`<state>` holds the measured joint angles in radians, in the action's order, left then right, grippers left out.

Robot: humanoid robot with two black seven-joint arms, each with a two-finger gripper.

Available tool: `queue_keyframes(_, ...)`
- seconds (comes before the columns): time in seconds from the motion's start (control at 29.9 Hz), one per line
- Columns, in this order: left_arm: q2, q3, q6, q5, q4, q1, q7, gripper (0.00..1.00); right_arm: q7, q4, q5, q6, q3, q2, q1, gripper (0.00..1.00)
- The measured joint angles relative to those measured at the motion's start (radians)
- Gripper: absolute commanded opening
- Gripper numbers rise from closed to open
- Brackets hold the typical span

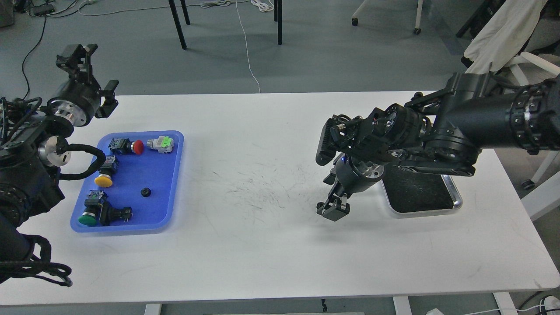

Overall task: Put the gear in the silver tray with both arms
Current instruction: 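Grasp the black gear with the right gripper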

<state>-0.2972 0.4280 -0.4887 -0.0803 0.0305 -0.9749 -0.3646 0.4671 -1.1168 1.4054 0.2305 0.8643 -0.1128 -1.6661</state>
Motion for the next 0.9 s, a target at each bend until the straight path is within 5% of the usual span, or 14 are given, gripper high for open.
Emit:
queue_keyframes(0.47, -0.007, -0.004, 0.0, 0.001, -0.001, 0.001, -0.017, 0.97, -0.019, 0.09, -0.12, 0.031, -0.201, -0.093, 0.056, 0.81)
queue_keyframes(0.64, -0.012, -0.004, 0.0, 0.0, -0.002, 0.001, -0.017, 0.97, -0.007, 0.066, -0.103, 0.038, -0.191, -0.1, 0.045, 0.9)
queue_keyframes(0.9, -0.01, -0.005, 0.0, 0.002, -0.002, 0.001, -0.02, 0.97, -0.002, 0.041, -0.014, 0.037, -0.145, -0.092, 0.039, 0.9)
